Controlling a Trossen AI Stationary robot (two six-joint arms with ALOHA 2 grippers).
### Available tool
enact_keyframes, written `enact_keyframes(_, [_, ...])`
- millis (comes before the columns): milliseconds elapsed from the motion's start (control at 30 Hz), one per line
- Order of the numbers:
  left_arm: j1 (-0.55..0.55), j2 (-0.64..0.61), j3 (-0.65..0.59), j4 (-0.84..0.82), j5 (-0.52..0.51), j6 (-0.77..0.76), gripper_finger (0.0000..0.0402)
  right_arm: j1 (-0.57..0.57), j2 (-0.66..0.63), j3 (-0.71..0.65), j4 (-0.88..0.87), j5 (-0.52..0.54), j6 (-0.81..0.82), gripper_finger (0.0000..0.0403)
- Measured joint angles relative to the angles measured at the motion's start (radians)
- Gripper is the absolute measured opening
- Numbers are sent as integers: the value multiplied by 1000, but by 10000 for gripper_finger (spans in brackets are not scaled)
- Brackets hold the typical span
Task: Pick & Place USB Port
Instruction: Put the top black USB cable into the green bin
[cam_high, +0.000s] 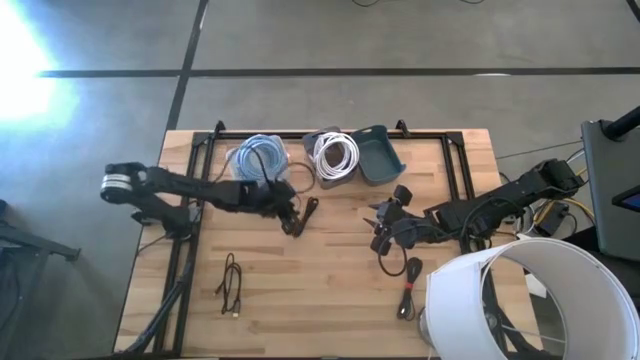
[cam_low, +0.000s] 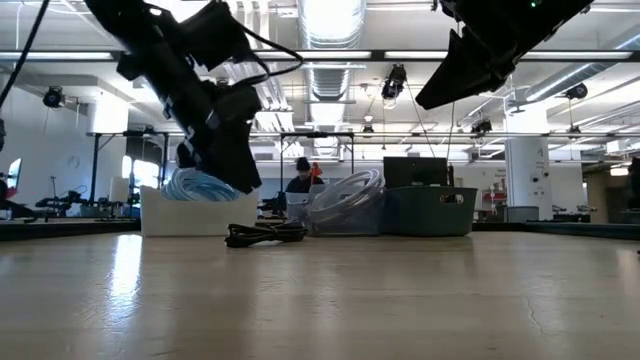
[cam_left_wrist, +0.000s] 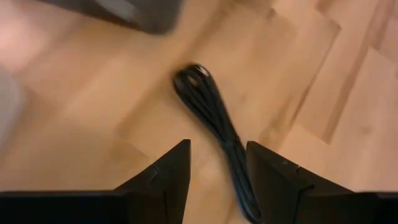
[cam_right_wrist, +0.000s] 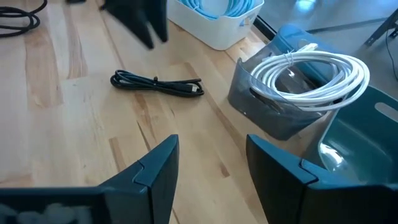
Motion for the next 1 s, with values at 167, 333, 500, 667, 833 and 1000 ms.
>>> enact_keyframes(167, [-73,100,-3,63,-1,-15,158,0,0,0,1,0,-7,178])
enact_keyframes(333, [-105,191,3,90,-3,-65,158,0,0,0,1,1,-7,180])
enact_keyframes(500, [-109,258,14,109,-12,-98,157,0,0,0,1,1,-13,177])
enact_keyframes(667, [-109,284,18,107,-51,-98,114,0,0,0,1,2,-22,177])
enact_keyframes(833, [-117,250,25,124,-55,-8,40,0,0,0,3,2,-37,176])
enact_keyframes(1000, [-141,221,61,223,-62,170,37,0,0,0,58,-97,-93,170])
